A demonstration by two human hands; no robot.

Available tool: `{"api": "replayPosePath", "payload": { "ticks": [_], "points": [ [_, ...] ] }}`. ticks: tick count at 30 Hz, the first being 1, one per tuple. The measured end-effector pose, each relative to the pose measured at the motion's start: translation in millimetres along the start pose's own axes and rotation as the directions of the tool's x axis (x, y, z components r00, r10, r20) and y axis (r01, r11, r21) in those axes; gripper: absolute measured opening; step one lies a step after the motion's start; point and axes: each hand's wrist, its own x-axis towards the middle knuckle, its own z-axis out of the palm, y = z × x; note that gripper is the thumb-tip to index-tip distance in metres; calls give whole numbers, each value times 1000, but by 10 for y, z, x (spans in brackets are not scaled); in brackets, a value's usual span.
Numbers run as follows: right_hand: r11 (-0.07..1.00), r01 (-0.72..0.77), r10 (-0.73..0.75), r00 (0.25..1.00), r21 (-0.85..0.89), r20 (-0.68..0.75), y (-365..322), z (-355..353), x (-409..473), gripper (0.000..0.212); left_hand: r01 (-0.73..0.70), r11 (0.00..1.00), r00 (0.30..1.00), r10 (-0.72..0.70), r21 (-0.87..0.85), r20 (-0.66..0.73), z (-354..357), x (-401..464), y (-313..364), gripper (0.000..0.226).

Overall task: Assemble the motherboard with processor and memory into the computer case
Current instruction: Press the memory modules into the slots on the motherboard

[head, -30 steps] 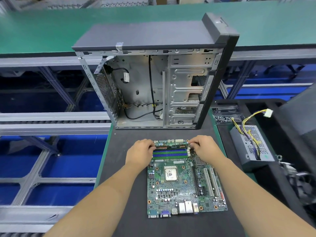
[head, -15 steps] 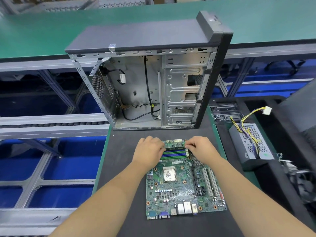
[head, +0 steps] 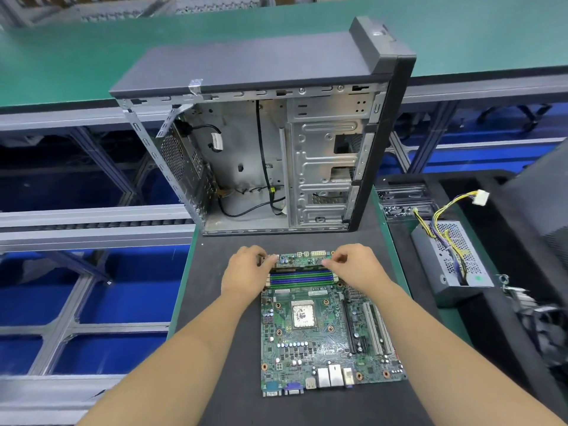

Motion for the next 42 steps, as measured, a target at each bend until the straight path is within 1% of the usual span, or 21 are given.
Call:
{"api": "replayPosePath", "payload": {
  "ticks": [2,3,4,6,7,9,12,16,20,24,26,30,33,36,38,40,42],
  "points": [
    [997,-68,69,997,-20,35,-51,11,57,50,185,971,981,-174,-152,82,21,6,-8,41],
    [994,-103,105,993,-34,62,-78,18,82,57,251,947,964,-226,-202,138,50,1,-6,48],
    [990,-138,141,986,-41,88,-108,16,100,59,310,915,945,-269,-257,185,86,-2,-2,55],
    [979,-203,205,969,-26,135,-166,-9,142,55,420,830,904,-346,-368,251,121,-2,30,73],
    [972,-235,234,960,-16,155,-196,-26,161,53,457,797,886,-370,-396,278,125,10,43,82],
    [961,-276,277,944,-31,181,-257,-51,187,56,493,776,865,-385,-395,323,129,39,66,92],
    [948,-305,316,934,-87,168,-345,-36,223,59,540,747,835,-419,-387,357,144,91,96,94],
    [934,-334,352,922,-126,161,-427,-31,251,59,604,695,795,-486,-391,363,171,155,143,95],
    [918,-363,390,902,-160,185,-445,-51,269,60,626,674,777,-502,-391,379,193,165,142,84],
    [913,-381,405,890,-144,212,-408,-38,305,62,602,701,797,-503,-383,333,242,178,119,94],
    [911,-390,411,884,-131,223,-394,-39,316,65,598,699,801,-496,-392,336,250,174,117,96],
    [907,-404,421,880,-119,221,-391,-32,333,62,594,700,804,-492,-397,335,251,165,116,93],
    [906,-409,424,880,-110,214,-397,-17,324,59,588,705,807,-483,-396,340,235,159,133,95],
    [906,-410,423,885,-104,196,-398,-14,297,60,579,711,814,-475,-400,334,219,138,145,96],
    [906,-412,422,886,-95,190,-394,-9,269,62,557,732,829,-460,-392,320,216,95,141,94],
    [909,-409,418,886,-87,202,-383,-5,256,64,535,753,843,-442,-383,306,213,42,126,92],
    [912,-406,408,884,-56,230,-369,-16,242,64,540,746,839,-439,-390,322,192,19,123,91]
  ]
}}
